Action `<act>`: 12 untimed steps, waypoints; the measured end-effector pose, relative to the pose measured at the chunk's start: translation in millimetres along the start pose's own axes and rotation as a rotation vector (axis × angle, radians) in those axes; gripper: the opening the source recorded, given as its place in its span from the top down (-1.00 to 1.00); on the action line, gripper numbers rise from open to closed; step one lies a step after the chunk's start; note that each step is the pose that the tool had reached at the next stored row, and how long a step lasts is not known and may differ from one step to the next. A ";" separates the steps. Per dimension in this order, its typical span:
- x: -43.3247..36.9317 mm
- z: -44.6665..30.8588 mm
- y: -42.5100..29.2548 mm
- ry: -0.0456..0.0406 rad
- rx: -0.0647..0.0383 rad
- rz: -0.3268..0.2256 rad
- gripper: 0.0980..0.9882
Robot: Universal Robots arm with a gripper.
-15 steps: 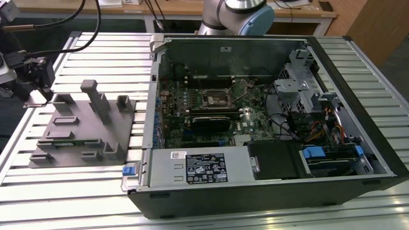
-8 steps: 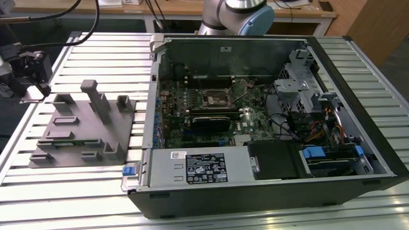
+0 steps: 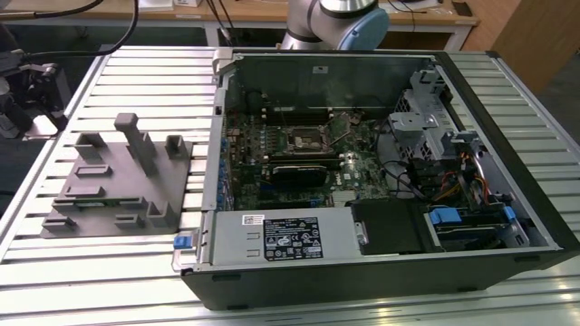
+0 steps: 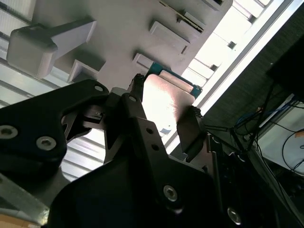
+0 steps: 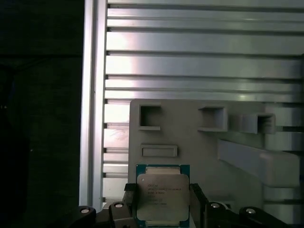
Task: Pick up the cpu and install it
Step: 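Pick up the cpu and move it towards the insertion slot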
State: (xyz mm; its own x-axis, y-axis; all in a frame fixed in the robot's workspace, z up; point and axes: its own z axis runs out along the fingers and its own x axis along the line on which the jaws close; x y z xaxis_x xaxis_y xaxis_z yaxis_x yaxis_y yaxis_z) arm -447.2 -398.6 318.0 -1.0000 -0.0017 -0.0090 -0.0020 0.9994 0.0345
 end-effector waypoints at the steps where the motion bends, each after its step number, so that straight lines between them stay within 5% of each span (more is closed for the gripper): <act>1: 0.0 -1.5 0.2 0.0001 0.000 0.000 0.02; 12: -0.2 -18.9 2.4 0.0000 0.000 0.000 0.02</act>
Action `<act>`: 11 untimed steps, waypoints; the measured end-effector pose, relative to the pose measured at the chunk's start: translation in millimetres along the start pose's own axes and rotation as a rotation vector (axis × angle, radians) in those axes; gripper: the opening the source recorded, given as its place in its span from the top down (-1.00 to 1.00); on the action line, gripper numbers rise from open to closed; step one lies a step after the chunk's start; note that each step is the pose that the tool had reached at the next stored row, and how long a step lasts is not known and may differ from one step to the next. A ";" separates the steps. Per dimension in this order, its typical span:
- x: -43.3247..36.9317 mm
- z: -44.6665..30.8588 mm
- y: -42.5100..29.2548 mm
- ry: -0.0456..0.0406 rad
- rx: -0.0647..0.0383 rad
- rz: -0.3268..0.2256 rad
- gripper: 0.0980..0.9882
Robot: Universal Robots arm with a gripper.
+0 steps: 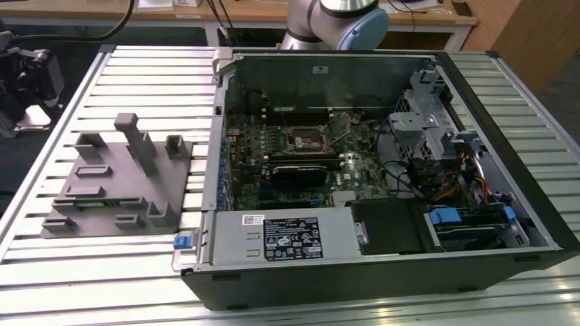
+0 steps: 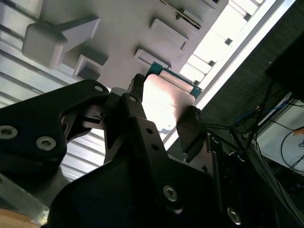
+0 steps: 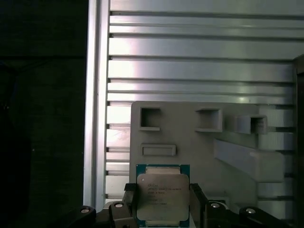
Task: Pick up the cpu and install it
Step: 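Pick up the cpu and move it towards the insertion slot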
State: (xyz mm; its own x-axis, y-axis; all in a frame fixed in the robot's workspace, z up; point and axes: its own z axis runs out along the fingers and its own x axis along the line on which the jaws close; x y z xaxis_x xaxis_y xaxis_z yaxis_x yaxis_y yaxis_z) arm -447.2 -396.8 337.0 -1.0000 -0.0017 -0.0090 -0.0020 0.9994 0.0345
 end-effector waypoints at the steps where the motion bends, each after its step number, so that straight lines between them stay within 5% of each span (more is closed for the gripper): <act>1: 0.0 -1.6 0.2 0.0000 0.000 0.000 0.02; 11: -0.2 -18.6 3.6 0.0000 0.000 0.000 0.02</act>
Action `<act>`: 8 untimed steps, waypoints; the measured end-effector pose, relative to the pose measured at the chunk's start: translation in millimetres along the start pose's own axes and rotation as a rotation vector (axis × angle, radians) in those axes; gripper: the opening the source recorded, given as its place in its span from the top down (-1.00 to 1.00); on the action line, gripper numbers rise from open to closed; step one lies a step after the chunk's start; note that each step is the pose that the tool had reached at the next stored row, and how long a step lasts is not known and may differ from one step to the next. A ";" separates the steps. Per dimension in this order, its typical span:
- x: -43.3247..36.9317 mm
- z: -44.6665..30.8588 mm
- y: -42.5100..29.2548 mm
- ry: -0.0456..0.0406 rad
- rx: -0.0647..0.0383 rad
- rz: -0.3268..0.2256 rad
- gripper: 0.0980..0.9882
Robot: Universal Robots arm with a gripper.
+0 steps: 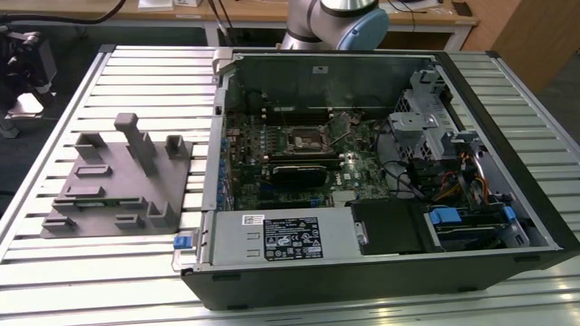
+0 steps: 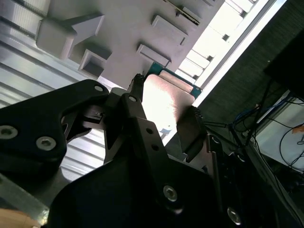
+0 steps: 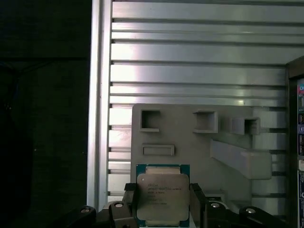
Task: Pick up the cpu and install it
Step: 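Pick up the cpu and move it towards the insertion slot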
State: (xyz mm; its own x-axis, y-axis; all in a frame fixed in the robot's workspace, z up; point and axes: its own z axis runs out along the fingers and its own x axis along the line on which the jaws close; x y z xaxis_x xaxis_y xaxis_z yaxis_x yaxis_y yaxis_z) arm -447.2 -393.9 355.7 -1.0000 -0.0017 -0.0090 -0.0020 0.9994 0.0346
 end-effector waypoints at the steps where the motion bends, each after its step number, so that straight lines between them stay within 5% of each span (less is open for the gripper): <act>1: -0.1 -2.1 0.3 0.0000 0.000 0.000 0.02; 8: -0.2 -19.4 2.8 0.0000 0.000 0.000 0.02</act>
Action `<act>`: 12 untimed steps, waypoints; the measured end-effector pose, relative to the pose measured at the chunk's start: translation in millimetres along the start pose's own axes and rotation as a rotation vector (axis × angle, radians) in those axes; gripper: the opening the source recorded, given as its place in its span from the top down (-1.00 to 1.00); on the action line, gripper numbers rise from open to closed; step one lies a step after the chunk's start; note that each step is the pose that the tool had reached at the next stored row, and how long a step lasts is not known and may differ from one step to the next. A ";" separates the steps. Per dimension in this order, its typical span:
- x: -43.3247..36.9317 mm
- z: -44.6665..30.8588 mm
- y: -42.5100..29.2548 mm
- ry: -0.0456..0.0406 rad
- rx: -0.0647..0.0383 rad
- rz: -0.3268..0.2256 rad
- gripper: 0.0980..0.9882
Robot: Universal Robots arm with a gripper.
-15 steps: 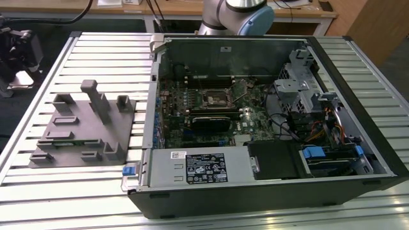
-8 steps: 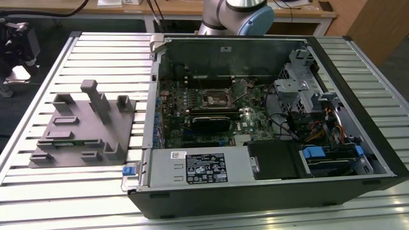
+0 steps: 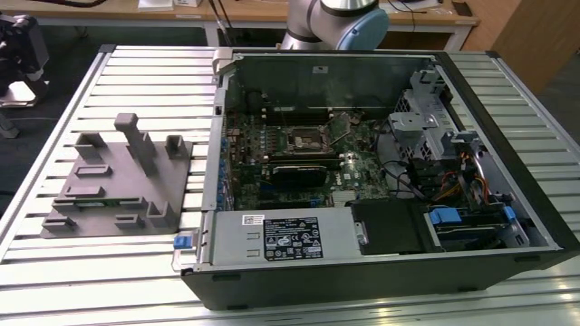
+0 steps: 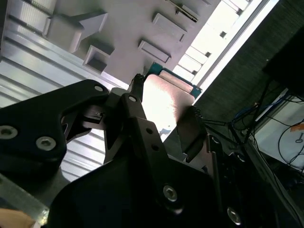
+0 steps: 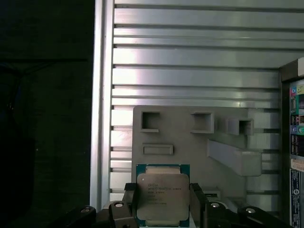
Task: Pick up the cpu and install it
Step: 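Pick up the cpu and move it towards the insertion slot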
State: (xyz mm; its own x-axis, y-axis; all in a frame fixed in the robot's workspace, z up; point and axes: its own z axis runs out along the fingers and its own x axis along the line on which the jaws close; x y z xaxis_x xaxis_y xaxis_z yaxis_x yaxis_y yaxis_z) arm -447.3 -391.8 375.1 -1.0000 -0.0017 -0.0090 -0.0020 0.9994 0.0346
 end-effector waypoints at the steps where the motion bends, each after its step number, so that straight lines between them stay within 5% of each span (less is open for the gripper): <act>1: 0.0 -2.8 0.4 0.0000 0.000 0.000 0.02; 7: -0.2 -17.5 1.9 0.0001 0.000 0.000 0.02; 12: -3.7 -19.6 2.2 0.0000 0.000 0.000 0.02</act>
State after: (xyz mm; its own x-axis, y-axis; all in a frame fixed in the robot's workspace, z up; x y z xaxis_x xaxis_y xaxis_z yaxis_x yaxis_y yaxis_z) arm -443.7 -390.3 394.8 -1.0000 -0.0017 -0.0090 -0.0021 0.9994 0.0349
